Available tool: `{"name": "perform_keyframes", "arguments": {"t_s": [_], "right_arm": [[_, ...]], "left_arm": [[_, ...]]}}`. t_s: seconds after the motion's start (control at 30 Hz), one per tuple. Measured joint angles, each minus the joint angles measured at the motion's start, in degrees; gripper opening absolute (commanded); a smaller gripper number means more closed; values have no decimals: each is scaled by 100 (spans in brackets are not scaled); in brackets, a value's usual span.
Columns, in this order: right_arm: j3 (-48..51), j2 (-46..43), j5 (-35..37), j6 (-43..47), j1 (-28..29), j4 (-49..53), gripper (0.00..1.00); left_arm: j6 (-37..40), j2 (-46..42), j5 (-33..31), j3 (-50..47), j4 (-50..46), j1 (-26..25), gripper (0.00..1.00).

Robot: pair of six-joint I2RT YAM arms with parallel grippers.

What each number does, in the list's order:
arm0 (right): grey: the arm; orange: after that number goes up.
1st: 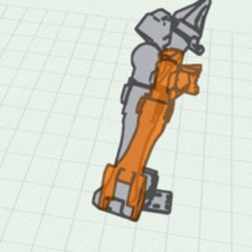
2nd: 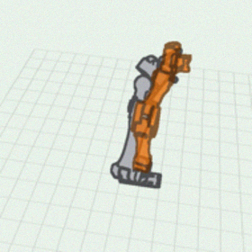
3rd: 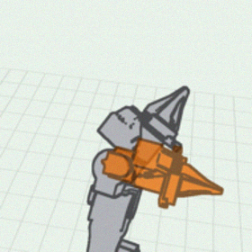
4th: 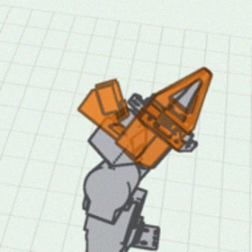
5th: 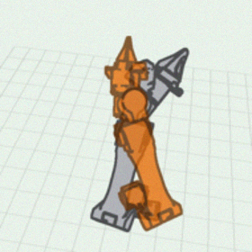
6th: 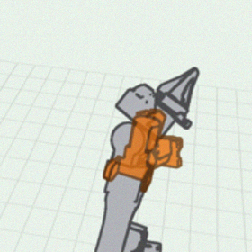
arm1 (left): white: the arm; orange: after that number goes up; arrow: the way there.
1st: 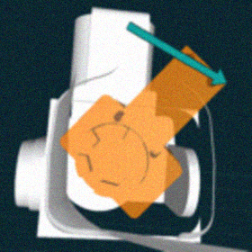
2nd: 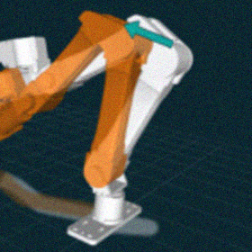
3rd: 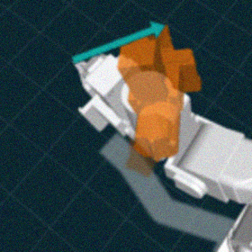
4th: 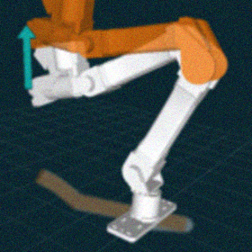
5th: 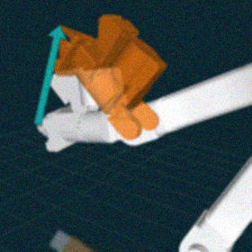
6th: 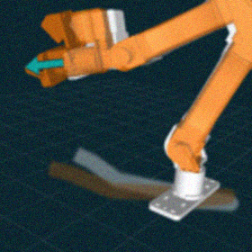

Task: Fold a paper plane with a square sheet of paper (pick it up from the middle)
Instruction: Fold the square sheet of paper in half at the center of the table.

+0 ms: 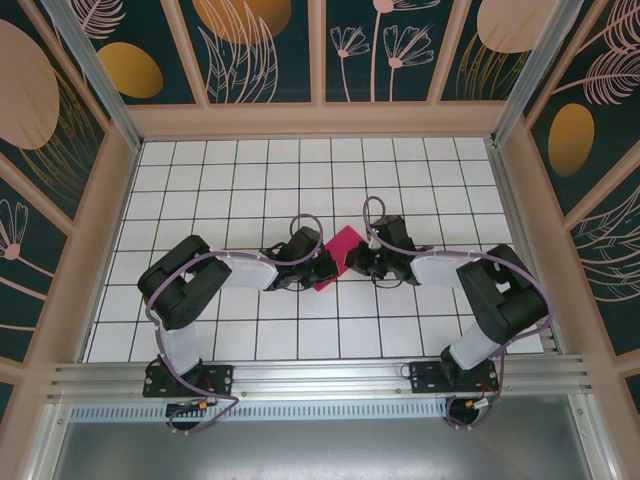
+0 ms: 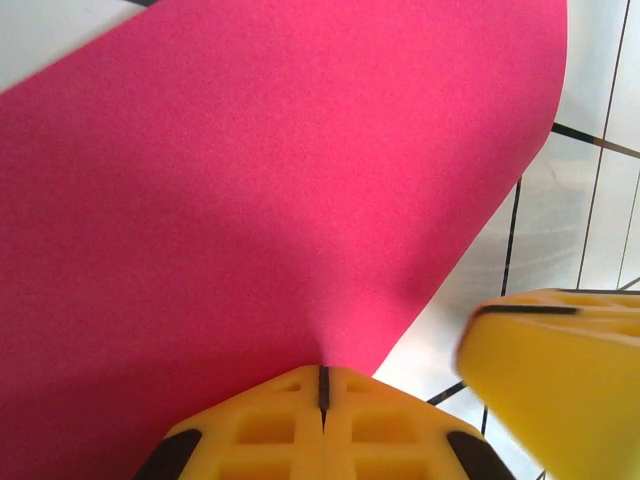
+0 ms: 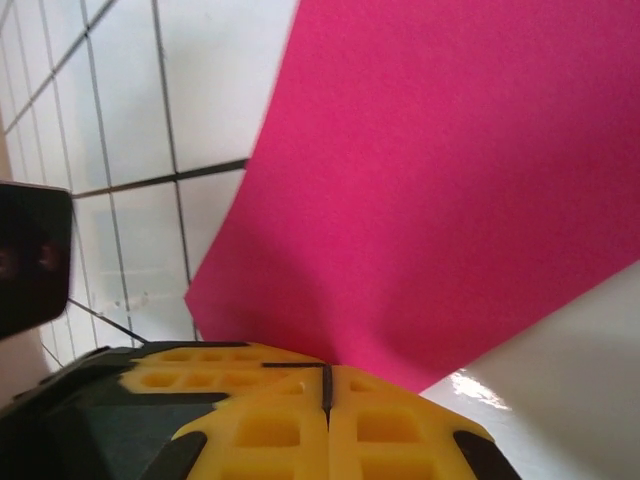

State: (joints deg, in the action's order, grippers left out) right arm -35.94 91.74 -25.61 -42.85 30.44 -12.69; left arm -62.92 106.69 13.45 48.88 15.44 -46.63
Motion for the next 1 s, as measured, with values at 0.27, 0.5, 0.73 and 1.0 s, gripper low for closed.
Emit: {"name": "perform_keyframes", "arguments": {"t_s": [0.27,0.5,0.73,1.0], "right_arm": [[-9,341,-122,170,0,9,0],[-229,498,-131,389,-85,234,0],[-415,560,131,444,-568,343,0],[-544,511,411,691,-640,350,0]], "left_arm": [[-44,20,-4,20,-4,0,0],[-98,20,-39,13,-9,0,0],[-168,17,-46,-103,197,0,0],[-179,17,-42,-131,258,0,0]]}}
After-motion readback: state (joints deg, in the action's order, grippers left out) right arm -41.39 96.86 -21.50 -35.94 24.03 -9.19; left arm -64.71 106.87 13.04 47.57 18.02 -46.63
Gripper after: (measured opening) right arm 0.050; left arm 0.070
